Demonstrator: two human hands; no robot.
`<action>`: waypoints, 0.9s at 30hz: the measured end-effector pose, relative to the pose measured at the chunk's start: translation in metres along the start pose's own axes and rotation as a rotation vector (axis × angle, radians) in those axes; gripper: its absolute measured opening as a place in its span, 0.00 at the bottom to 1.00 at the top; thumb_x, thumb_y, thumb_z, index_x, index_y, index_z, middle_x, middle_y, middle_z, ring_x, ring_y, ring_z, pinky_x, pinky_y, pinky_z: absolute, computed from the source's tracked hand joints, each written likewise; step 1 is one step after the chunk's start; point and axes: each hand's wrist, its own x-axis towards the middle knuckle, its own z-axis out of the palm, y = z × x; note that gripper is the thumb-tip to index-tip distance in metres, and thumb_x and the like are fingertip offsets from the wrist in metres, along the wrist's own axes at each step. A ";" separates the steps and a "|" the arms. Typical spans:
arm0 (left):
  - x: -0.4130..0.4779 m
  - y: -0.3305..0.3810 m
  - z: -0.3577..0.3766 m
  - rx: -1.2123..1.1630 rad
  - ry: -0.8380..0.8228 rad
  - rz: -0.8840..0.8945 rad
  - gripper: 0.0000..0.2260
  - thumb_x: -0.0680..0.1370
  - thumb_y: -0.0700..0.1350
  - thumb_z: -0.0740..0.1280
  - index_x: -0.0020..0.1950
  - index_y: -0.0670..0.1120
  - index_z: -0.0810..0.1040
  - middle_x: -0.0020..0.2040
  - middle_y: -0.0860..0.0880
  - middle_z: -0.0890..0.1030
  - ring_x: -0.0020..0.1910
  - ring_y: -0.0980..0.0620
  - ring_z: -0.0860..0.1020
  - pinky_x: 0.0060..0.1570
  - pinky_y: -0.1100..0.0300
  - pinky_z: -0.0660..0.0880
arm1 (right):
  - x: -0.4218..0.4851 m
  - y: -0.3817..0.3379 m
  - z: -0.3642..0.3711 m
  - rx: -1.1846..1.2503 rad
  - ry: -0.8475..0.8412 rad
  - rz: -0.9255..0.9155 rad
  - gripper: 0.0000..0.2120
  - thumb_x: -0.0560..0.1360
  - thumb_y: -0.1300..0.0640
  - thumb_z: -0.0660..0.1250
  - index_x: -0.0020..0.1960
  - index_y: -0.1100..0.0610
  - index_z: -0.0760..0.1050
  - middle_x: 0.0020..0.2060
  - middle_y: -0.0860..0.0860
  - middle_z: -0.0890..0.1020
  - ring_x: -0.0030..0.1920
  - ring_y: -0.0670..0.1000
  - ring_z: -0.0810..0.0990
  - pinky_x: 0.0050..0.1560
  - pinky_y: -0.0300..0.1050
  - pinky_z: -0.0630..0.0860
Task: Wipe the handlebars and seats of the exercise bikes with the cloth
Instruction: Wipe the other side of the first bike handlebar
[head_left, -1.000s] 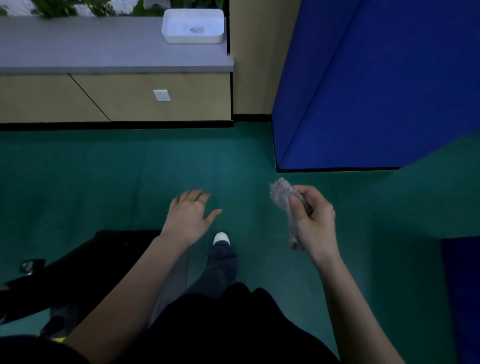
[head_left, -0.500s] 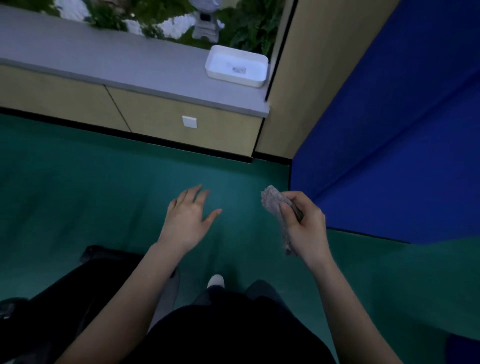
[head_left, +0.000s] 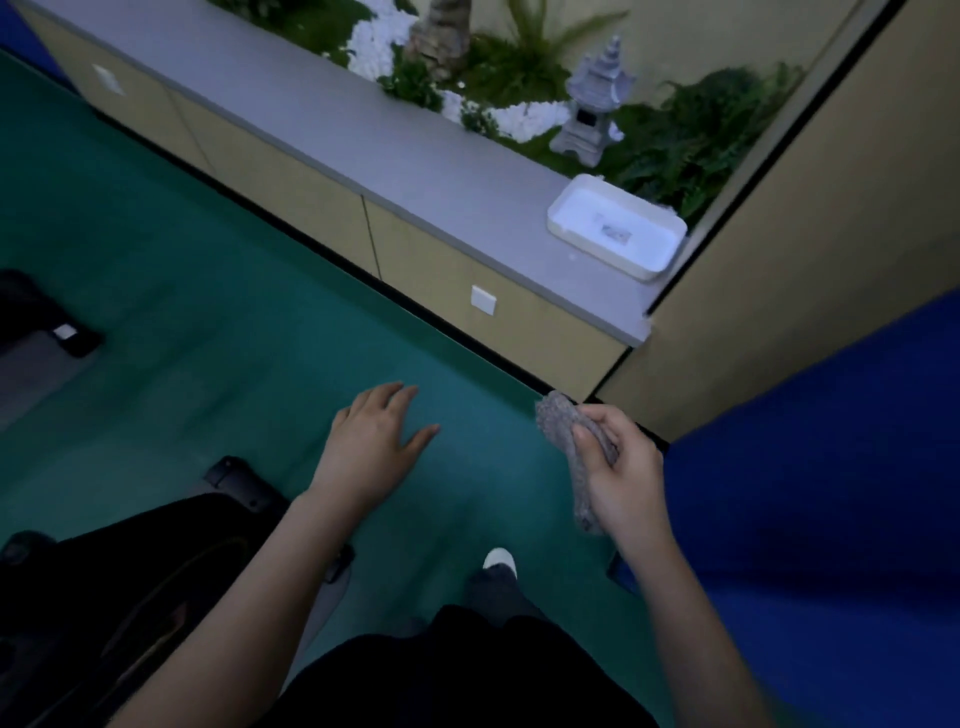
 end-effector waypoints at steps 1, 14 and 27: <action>0.008 0.009 0.000 0.002 0.013 -0.009 0.27 0.79 0.59 0.59 0.74 0.46 0.64 0.73 0.47 0.66 0.72 0.47 0.63 0.68 0.50 0.61 | 0.013 0.003 -0.007 0.004 -0.009 -0.013 0.07 0.78 0.62 0.64 0.49 0.50 0.75 0.44 0.39 0.79 0.46 0.31 0.76 0.43 0.23 0.69; 0.066 0.035 -0.002 -0.012 0.070 -0.206 0.26 0.79 0.58 0.60 0.73 0.47 0.66 0.71 0.48 0.69 0.71 0.48 0.64 0.68 0.50 0.61 | 0.136 0.021 -0.017 0.106 -0.206 0.004 0.11 0.78 0.63 0.63 0.49 0.46 0.74 0.46 0.44 0.81 0.50 0.41 0.79 0.47 0.31 0.73; 0.190 -0.056 -0.044 -0.066 0.130 -0.263 0.25 0.79 0.58 0.59 0.72 0.46 0.68 0.72 0.49 0.69 0.73 0.49 0.62 0.70 0.52 0.58 | 0.273 -0.031 0.088 -0.065 -0.289 -0.112 0.08 0.78 0.63 0.64 0.56 0.58 0.77 0.48 0.47 0.81 0.50 0.43 0.78 0.48 0.23 0.70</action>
